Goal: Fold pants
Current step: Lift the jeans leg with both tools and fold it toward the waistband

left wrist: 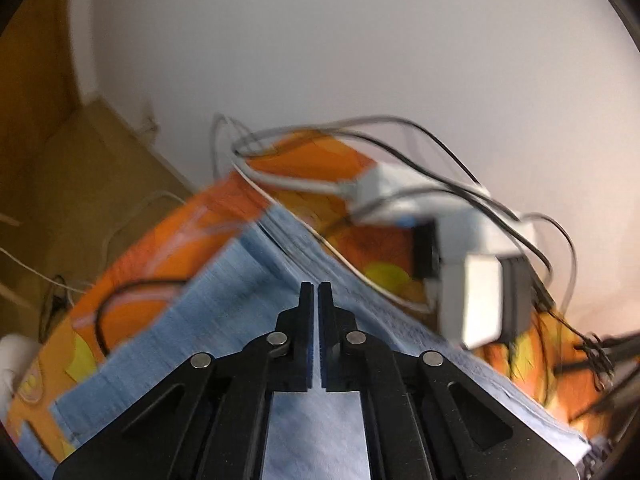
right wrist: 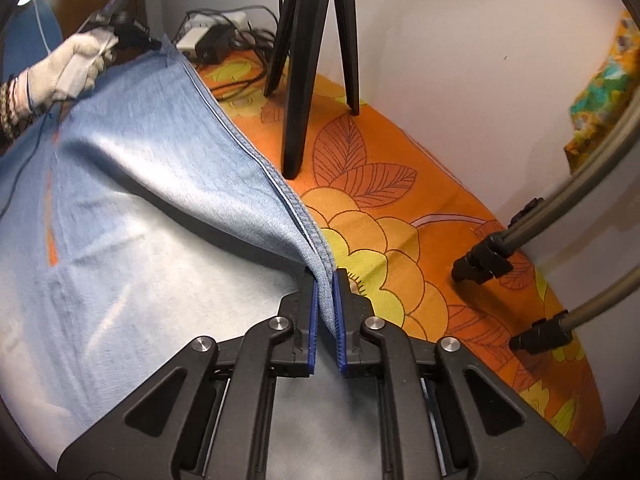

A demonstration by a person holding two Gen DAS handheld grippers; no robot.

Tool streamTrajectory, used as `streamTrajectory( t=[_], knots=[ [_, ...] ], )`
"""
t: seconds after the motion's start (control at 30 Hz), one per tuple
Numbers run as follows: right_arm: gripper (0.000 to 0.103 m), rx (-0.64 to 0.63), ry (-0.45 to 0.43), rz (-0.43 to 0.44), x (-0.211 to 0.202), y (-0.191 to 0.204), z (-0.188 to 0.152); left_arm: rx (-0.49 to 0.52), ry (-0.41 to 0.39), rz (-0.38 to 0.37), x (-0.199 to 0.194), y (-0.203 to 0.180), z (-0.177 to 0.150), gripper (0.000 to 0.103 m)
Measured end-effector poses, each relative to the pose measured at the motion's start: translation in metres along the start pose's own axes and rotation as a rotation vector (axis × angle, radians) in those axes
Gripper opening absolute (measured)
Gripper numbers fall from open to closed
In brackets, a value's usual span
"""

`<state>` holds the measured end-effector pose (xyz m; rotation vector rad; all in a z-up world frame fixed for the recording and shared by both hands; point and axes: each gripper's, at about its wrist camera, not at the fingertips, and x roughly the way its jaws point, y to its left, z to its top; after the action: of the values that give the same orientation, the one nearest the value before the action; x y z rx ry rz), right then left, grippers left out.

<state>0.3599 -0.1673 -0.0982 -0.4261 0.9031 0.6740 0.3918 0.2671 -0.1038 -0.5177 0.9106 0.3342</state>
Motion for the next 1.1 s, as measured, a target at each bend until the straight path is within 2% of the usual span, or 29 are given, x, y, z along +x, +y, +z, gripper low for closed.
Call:
streamTrajectory(
  t=[0.03, 0.07, 0.1, 0.27, 0.4, 0.63, 0.7, 0.73, 0.77, 0.8, 0.93, 1.1],
  knots=[
    [0.007, 0.004, -0.009, 0.005, -0.005, 0.001, -0.001, -0.005, 0.021, -0.019, 0.0, -0.001, 0.0, 0.017],
    [0.007, 0.005, -0.023, 0.008, -0.013, 0.003, -0.003, -0.017, 0.033, -0.037, -0.001, 0.0, -0.001, 0.032],
    [0.007, 0.006, -0.034, 0.012, -0.019, 0.005, -0.005, -0.028, 0.037, -0.062, -0.003, 0.0, -0.002, 0.038],
    [0.007, -0.007, -0.082, 0.024, -0.047, 0.022, -0.014, -0.111, 0.108, -0.147, -0.006, -0.009, -0.007, 0.04],
    [0.007, -0.039, -0.122, 0.046, -0.072, 0.05, -0.03, -0.108, 0.121, -0.172, -0.014, -0.026, -0.018, 0.048],
    [0.007, -0.097, -0.105, 0.066, -0.086, 0.09, -0.063, -0.131, 0.134, -0.177, -0.012, -0.029, -0.024, 0.048],
    [0.007, -0.085, -0.11, 0.062, -0.086, 0.089, -0.064, -0.127, 0.118, -0.16, -0.012, -0.025, -0.026, 0.044],
    [0.007, -0.08, -0.114, 0.061, -0.089, 0.089, -0.065, -0.129, 0.109, -0.152, -0.012, -0.024, -0.026, 0.036],
    [0.007, -0.076, -0.116, 0.057, -0.091, 0.089, -0.066, -0.125, 0.11, -0.152, -0.008, -0.023, -0.027, 0.014],
    [0.007, -0.076, -0.118, 0.052, -0.092, 0.089, -0.066, -0.124, 0.116, -0.143, -0.007, -0.021, -0.027, 0.007],
    [0.007, -0.077, -0.122, 0.02, -0.1, 0.089, -0.065, -0.1, 0.085, -0.15, -0.016, -0.016, -0.03, 0.004],
    [0.007, -0.07, -0.123, -0.046, -0.105, 0.089, -0.055, -0.08, 0.023, -0.165, -0.054, -0.013, -0.029, 0.003]
  ],
)
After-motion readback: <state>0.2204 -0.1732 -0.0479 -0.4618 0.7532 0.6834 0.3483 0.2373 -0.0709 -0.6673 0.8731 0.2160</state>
